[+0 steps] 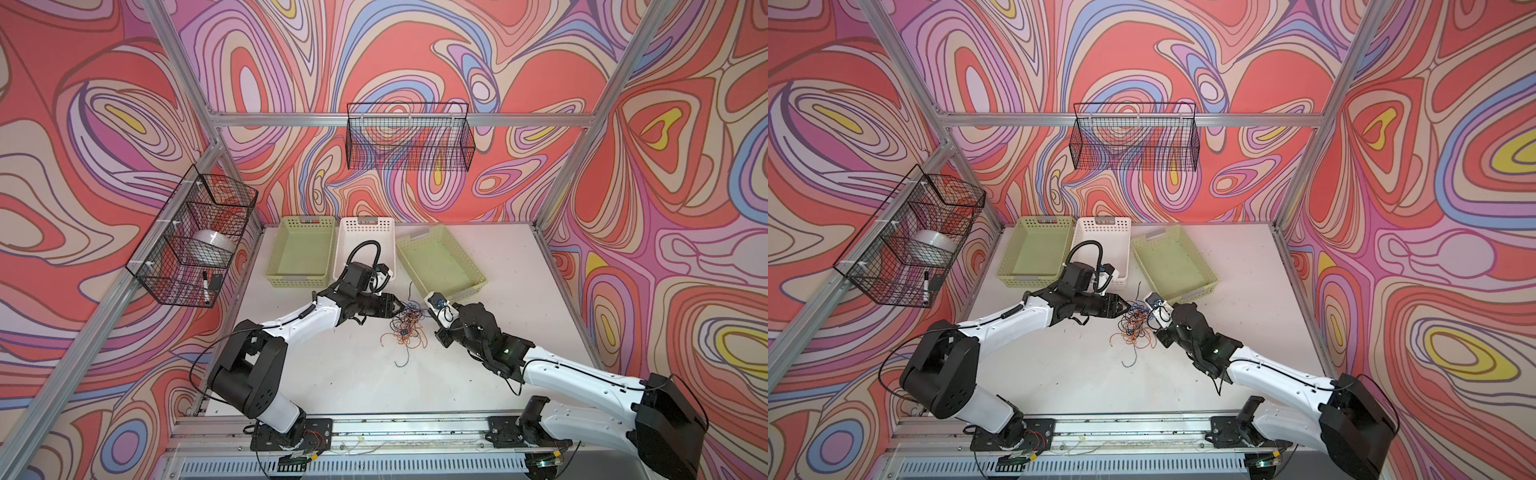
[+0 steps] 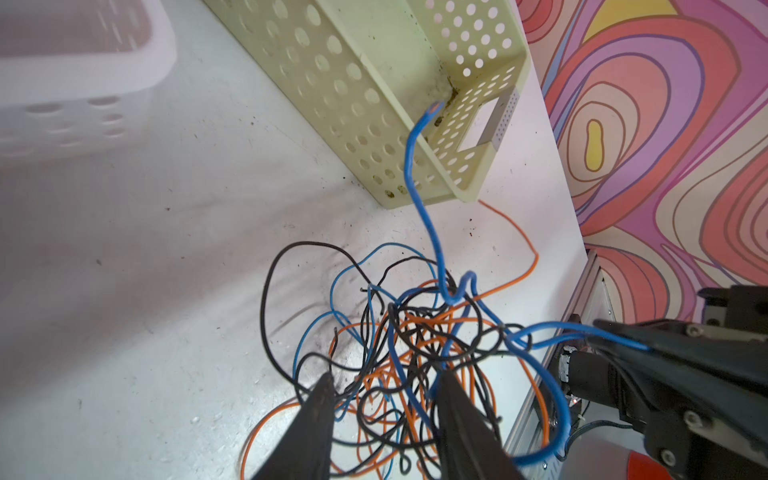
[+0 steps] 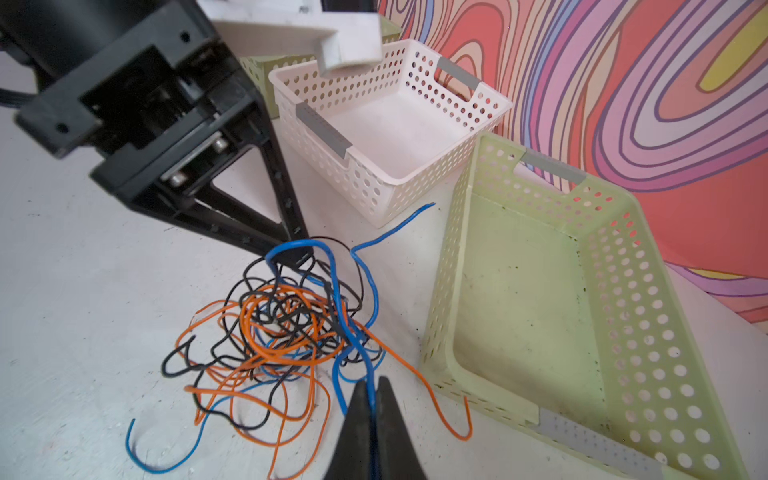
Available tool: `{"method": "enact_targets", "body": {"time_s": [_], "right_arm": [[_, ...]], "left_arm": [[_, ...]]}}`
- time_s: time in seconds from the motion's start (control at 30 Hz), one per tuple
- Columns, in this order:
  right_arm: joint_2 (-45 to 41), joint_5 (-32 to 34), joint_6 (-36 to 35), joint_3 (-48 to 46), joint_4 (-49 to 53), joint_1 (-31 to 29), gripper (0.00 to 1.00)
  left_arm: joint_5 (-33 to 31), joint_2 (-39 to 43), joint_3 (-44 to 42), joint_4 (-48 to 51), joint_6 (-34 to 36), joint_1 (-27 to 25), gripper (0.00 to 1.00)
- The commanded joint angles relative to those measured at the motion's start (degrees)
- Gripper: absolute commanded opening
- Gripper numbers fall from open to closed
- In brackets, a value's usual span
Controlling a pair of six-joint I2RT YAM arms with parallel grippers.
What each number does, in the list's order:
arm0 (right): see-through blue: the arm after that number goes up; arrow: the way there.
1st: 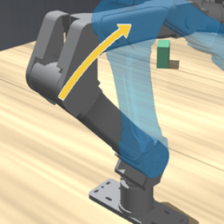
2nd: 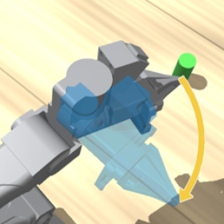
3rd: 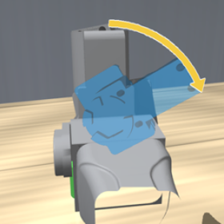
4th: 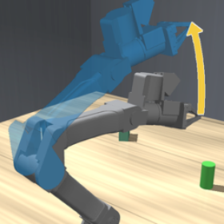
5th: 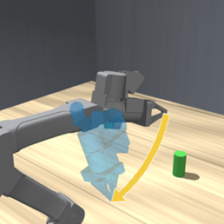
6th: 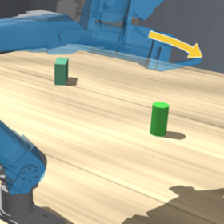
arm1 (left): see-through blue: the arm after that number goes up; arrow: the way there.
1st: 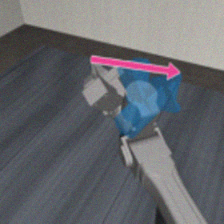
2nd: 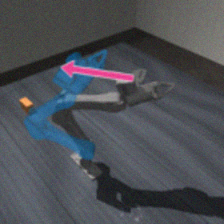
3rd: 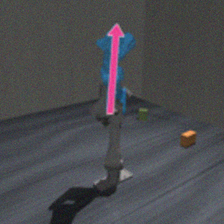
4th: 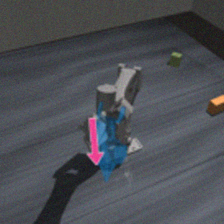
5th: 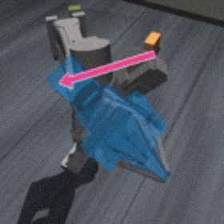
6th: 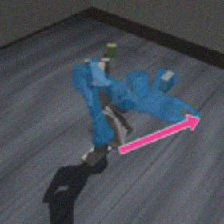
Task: Untangle the cables
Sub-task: 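Regrasp the wire bundle with the left gripper while the right gripper holds a blue wire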
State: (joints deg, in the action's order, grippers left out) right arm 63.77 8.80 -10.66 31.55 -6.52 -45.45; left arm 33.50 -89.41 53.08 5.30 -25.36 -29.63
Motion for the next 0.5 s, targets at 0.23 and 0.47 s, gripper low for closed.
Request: {"method": "enact_targets", "body": {"time_s": [0.23, 0.47], "right_arm": [[-2.36, 1.34, 3.16, -0.17, -5.34, -0.16, 0.0], [-6.93, 3.97, 3.17, 0.63, -3.27, -0.09, 0.0]], "left_arm": [[2.6, -0.82, -2.8, -8.84, -3.84, -0.08, 0.08], [-6.72, 4.51, -6.87, -5.94, 1.16, -0.09, 0.0]]}}
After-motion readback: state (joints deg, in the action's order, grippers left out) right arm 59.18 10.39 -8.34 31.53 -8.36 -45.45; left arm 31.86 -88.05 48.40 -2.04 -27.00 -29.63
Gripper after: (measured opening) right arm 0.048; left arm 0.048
